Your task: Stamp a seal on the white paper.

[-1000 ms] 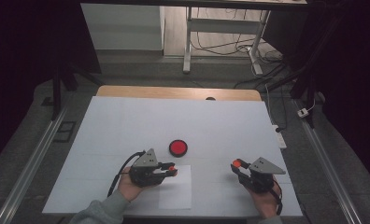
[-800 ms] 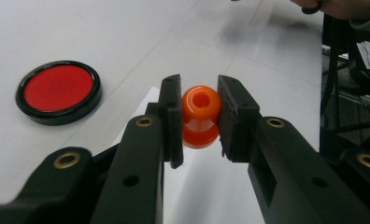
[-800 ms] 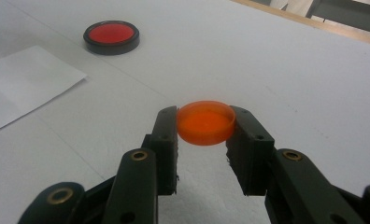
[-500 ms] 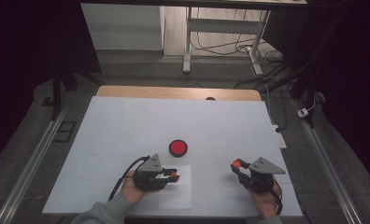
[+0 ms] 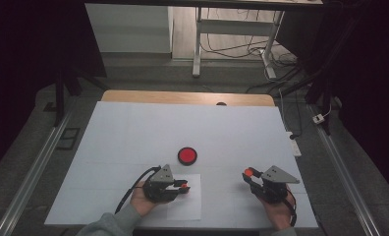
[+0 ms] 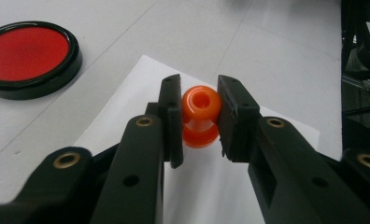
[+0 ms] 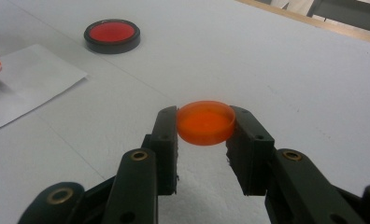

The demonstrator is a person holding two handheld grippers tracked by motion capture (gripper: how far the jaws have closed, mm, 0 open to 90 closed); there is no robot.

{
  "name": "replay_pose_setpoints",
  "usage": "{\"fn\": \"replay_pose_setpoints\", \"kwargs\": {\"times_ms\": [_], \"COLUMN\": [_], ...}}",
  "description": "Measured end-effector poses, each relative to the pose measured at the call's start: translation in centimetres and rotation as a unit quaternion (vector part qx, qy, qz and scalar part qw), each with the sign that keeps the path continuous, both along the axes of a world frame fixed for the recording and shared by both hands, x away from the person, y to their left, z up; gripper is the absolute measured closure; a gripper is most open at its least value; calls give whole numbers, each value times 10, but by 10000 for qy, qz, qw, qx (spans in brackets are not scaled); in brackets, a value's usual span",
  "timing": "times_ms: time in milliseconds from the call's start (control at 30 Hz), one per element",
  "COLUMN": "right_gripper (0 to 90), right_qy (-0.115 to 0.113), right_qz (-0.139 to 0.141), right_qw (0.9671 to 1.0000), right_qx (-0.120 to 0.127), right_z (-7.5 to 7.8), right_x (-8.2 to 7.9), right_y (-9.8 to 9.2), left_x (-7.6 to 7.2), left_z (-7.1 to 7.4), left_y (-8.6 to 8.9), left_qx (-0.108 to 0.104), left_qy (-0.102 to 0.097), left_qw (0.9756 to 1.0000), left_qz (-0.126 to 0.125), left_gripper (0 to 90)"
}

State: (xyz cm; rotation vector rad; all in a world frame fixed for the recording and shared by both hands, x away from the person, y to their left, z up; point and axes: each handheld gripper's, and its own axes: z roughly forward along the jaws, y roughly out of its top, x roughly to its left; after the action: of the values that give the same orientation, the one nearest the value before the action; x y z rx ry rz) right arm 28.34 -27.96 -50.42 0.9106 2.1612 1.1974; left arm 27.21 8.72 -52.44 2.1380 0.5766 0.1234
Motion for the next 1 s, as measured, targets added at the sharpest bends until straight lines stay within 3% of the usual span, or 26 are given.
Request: {"fn": "replay_pose_setpoints", "kwargs": {"times_ms": [1000], "right_gripper": [642], "right_qy": [3], "right_qz": [5], "right_qw": [10000], "right_qx": [-3], "right_z": [0], "right_x": [0], "right_y": [0], "left_x": [-2], "left_z": [-9], "left_y": [-8], "left_qx": [335], "left_qy": [-130], "left_qw": [9993], "left_qz": [42], "left_gripper": [726]}}
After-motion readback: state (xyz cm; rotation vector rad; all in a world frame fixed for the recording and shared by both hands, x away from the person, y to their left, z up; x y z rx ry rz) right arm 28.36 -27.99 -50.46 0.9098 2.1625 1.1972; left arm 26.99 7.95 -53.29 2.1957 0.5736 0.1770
